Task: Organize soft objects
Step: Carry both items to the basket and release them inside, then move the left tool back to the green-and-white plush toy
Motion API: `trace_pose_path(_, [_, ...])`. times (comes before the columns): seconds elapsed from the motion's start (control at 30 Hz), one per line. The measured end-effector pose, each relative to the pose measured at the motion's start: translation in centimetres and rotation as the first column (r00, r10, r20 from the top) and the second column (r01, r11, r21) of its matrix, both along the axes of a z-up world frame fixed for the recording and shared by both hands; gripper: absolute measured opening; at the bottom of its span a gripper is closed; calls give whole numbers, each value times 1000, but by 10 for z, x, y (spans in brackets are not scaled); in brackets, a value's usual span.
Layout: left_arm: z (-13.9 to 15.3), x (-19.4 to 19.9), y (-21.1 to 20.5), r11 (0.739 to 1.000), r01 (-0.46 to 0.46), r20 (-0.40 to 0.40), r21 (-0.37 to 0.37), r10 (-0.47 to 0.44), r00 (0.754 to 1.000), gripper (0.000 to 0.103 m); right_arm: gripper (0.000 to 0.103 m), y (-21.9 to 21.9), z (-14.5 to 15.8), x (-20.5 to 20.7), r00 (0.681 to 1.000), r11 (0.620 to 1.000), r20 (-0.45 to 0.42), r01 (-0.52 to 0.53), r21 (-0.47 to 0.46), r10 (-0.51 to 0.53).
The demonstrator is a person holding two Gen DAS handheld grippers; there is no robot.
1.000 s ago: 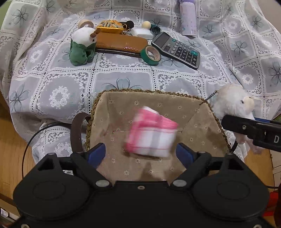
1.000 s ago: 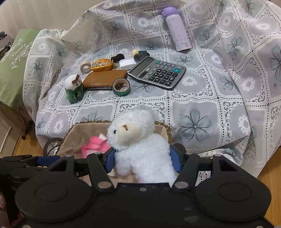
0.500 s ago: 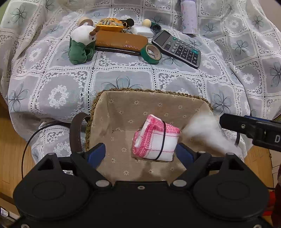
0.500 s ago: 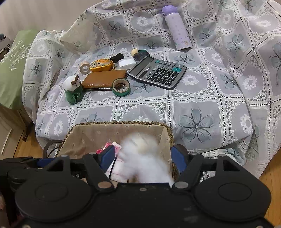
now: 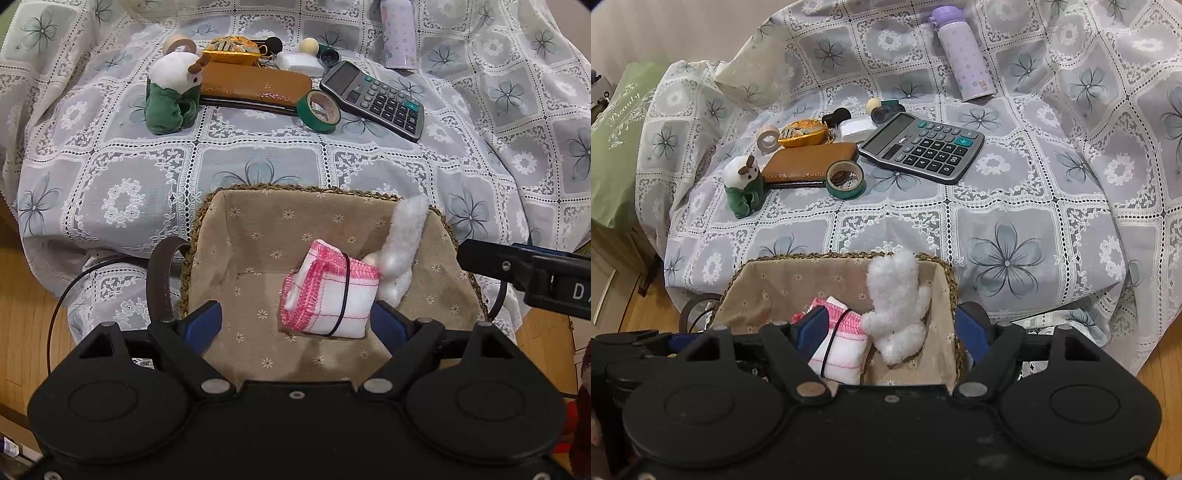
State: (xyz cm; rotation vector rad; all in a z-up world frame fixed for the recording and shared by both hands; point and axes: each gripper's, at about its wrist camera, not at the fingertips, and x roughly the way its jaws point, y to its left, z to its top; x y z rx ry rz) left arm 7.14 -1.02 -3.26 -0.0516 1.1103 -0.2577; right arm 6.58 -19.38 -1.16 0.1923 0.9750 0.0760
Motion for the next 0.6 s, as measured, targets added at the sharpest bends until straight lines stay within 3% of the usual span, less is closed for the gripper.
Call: trace_pose_path(0.6, [9,12,-4,1000,22,13,-12,-22,1000,84,76,-5,-7,17,999,999,-31,31,10,-31])
